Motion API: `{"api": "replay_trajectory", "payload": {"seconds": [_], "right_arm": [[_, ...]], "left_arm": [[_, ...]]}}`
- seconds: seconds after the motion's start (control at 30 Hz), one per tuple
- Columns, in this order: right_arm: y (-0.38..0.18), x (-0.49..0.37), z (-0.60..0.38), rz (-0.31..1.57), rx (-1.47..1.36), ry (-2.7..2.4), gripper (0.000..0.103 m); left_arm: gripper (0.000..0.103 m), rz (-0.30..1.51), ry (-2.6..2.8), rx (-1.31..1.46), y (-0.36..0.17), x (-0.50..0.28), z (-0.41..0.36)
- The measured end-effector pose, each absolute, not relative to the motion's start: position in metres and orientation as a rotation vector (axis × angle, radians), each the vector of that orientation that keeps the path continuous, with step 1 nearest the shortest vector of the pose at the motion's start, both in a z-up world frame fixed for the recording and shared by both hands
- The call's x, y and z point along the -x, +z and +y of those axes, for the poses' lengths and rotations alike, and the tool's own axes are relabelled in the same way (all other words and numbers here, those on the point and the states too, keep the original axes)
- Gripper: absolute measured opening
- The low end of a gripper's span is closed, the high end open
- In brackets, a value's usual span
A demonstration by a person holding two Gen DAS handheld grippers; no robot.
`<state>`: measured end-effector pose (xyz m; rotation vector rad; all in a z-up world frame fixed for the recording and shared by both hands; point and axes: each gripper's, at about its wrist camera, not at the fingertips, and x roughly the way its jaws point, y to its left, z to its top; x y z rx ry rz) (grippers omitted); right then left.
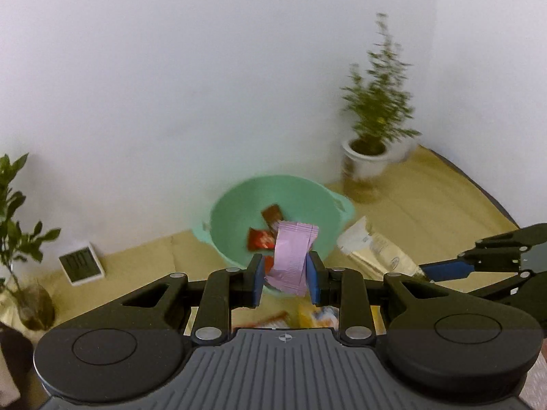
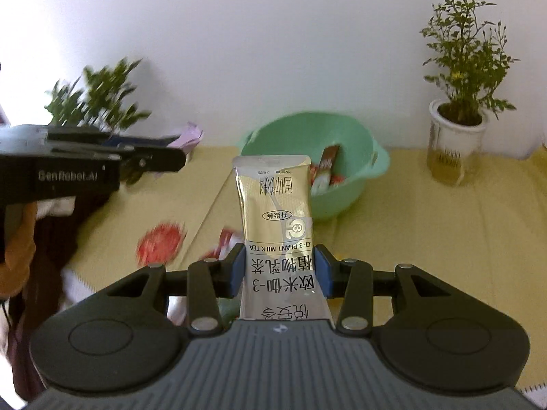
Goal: Organize snacks
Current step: 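Carry the pink candy and gold sachet to the basin and release both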
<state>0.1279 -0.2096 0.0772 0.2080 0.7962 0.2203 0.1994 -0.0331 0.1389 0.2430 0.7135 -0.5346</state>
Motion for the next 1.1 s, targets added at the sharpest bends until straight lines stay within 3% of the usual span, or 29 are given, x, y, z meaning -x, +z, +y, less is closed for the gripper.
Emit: {"api": "replay_trajectory", "payload": {"seconds": [0.43, 0.5, 0.53, 0.6, 0.7, 0.83, 1.1], "right_arm": [[0.052, -0.237, -0.216, 0.816, -0.326, 0.099, 0.050], [0.048, -0.247, -0.214, 0.820, -0.330, 0.085, 0.050], [0.045, -0.253, -0.214, 0.825, -0.329, 0.074, 0.050], [0.040, -0.261, -0.214, 0.832, -0.331, 0.061, 0.050], [0.038, -0.265, -0.212, 0.822, -0.312, 0.043, 0.055], [0.040, -0.260, -0.215, 0.802, -0.298, 0.047, 0.064], [0.045, -0.221, -0.212, 0.783, -0.290, 0.063, 0.068]], "left_arm": [[0.094, 0.854, -0.467, -0.144, 0.081, -0.299, -0.058], [0.090, 0.866, -0.459, -0.143, 0.074, -0.305, -0.058], [0.097, 0.872, -0.450, -0.136, 0.071, -0.310, -0.058], [0.097, 0.890, -0.442, -0.112, 0.065, -0.319, -0.058], [0.103, 0.930, -0.438, -0.070, 0.059, -0.327, -0.053], [0.103, 0.930, -0.427, -0.048, 0.061, -0.324, -0.045], [0.103, 0.895, -0.361, -0.176, 0.073, -0.285, -0.050]]}}
